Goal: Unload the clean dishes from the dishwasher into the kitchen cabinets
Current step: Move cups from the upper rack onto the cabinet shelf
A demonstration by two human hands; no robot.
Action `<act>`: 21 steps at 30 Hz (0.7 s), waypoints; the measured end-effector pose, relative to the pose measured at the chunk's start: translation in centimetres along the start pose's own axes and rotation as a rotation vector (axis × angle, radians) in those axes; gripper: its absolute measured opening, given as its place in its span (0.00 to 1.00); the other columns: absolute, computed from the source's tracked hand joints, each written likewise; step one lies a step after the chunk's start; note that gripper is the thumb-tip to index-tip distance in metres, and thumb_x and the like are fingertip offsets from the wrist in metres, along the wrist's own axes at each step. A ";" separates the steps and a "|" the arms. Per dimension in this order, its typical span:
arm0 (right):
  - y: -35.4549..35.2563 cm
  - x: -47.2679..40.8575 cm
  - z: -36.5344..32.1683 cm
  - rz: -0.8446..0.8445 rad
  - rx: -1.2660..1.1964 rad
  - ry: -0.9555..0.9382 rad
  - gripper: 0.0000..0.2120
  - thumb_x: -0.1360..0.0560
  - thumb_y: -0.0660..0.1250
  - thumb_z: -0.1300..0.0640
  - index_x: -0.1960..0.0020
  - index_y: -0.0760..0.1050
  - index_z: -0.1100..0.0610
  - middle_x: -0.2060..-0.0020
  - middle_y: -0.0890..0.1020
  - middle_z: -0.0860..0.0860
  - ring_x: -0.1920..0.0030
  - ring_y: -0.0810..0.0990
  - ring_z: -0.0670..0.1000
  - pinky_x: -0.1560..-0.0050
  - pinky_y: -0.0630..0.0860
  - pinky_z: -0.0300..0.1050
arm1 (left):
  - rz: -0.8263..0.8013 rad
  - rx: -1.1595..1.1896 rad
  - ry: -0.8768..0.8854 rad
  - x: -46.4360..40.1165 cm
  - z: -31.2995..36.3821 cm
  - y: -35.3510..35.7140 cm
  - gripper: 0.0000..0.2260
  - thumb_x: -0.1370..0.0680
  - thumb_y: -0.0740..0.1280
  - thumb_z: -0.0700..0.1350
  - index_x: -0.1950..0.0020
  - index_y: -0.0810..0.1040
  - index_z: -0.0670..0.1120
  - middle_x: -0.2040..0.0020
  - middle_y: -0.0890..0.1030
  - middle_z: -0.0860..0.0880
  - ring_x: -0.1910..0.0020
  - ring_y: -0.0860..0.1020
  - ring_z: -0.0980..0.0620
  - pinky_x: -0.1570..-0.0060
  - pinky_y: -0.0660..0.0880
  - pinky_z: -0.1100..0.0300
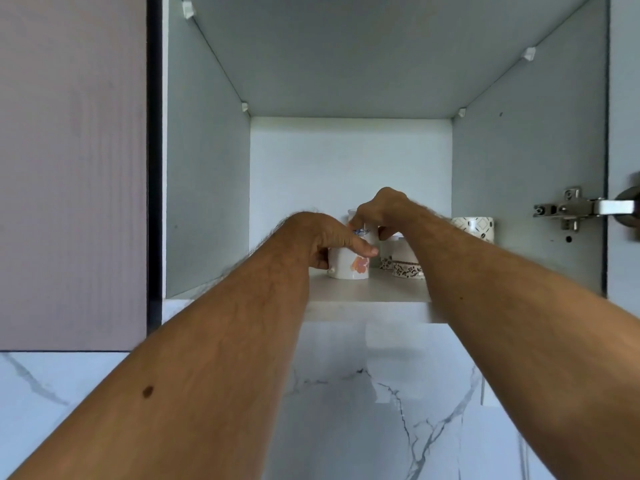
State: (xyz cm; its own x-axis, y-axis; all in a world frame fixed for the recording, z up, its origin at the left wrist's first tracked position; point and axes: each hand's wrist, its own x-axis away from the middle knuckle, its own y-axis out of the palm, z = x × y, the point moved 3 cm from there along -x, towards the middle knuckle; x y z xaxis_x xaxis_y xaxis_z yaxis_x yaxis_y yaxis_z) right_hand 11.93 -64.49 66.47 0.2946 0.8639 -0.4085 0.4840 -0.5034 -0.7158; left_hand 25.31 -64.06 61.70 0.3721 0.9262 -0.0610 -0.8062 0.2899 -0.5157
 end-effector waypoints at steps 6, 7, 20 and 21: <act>0.4 -0.5 0.3 -0.024 -0.019 -0.029 0.09 0.30 0.73 0.60 0.62 0.73 0.59 0.63 0.78 0.55 0.57 0.79 0.57 0.43 0.80 0.53 | 0.014 -0.035 0.002 -0.7 -0.2 -0.3 0.26 0.36 0.82 0.49 0.41 0.80 0.44 0.46 0.84 0.47 0.46 0.81 0.50 0.46 0.78 0.57; 0.4 -0.6 0.3 -0.024 -0.015 -0.033 0.09 0.29 0.73 0.61 0.62 0.72 0.59 0.63 0.78 0.55 0.57 0.78 0.56 0.44 0.80 0.52 | 0.011 -0.032 0.002 -0.7 -0.1 -0.3 0.26 0.35 0.82 0.49 0.41 0.80 0.44 0.46 0.84 0.47 0.46 0.82 0.50 0.45 0.78 0.57; 1.0 -0.1 0.6 -0.197 0.333 -0.058 0.07 0.29 0.72 0.57 0.54 0.84 0.58 0.65 0.84 0.54 0.66 0.81 0.54 0.56 0.82 0.48 | 0.004 -0.181 0.005 -1.7 0.0 -0.2 0.26 0.38 0.83 0.52 0.45 0.81 0.45 0.44 0.82 0.46 0.44 0.80 0.48 0.40 0.77 0.54; 0.9 0.1 0.4 -0.188 0.361 -0.085 0.07 0.28 0.71 0.57 0.52 0.84 0.56 0.68 0.82 0.51 0.69 0.78 0.52 0.62 0.78 0.44 | 0.007 -0.180 0.007 -1.7 0.0 -0.2 0.27 0.39 0.83 0.52 0.44 0.81 0.45 0.44 0.82 0.46 0.44 0.80 0.48 0.41 0.78 0.54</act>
State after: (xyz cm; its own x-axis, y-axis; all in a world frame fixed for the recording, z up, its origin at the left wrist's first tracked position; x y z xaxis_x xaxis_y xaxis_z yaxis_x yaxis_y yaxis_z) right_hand 12.06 -64.83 65.54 0.1519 0.9459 -0.2866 0.1978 -0.3132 -0.9289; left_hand 24.83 -65.71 61.90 0.3705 0.9261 -0.0704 -0.7135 0.2353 -0.6600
